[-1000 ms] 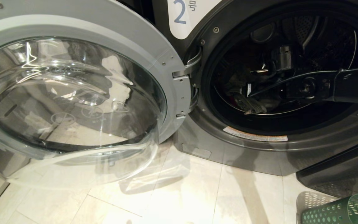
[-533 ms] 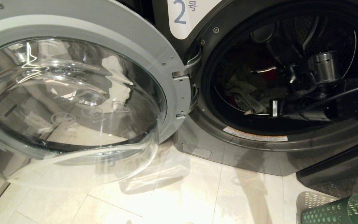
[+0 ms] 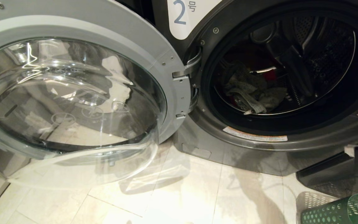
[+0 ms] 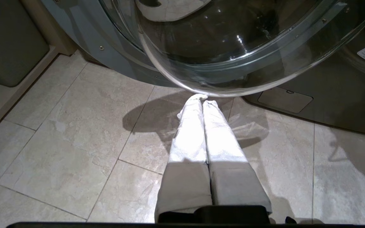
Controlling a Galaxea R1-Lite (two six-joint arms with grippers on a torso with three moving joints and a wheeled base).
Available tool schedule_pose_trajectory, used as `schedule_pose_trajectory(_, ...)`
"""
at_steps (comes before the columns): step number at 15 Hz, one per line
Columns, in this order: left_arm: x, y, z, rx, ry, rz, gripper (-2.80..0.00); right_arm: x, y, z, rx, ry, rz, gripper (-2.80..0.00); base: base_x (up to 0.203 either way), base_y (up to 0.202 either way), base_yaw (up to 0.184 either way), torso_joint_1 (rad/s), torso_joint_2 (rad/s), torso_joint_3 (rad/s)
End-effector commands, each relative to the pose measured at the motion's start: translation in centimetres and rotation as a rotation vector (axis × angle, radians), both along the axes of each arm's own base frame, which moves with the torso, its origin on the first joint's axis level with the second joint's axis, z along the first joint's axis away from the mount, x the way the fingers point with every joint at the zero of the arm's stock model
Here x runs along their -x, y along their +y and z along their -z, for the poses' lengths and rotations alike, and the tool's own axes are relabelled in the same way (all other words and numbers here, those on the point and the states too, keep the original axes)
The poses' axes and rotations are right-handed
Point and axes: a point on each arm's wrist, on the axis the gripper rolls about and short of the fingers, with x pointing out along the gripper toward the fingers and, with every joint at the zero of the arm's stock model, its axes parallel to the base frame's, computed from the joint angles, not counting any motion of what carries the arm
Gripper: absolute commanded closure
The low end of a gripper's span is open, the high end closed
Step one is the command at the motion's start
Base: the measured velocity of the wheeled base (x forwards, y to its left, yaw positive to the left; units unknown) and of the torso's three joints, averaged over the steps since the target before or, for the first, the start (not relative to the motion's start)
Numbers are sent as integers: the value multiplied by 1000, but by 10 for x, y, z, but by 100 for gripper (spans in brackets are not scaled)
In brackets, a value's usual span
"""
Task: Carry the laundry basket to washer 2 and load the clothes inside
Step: Close the washing machine door with the left hand
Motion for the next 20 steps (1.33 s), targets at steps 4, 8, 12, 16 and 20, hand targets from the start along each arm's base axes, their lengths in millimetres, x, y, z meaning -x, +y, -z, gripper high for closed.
schedule_pose_trajectory(4,-3,0,11,1,38,0,0,96,-24,98,119,76,-137,0,0,0,0,0,0,0)
schedule_pose_trajectory(8,-3,0,11,1,38,0,0,123,-28,149,93,-18,-208,0,0,0,0,0,0,0)
schedule_pose_trajectory(12,-3,0,11,1,38,0,0,145,-27,154,115,-281,-231,0,0,0,0,0,0,0)
schedule_pose_trajectory(16,-3,0,11,1,38,0,0,160,-27,161,24,-462,-183,0,0,0,0,0,0,0)
schedule_pose_trajectory(20,-3,0,11,1,38,0,0,160,-27,161,47,-448,-186,0,0,0,0,0,0,0)
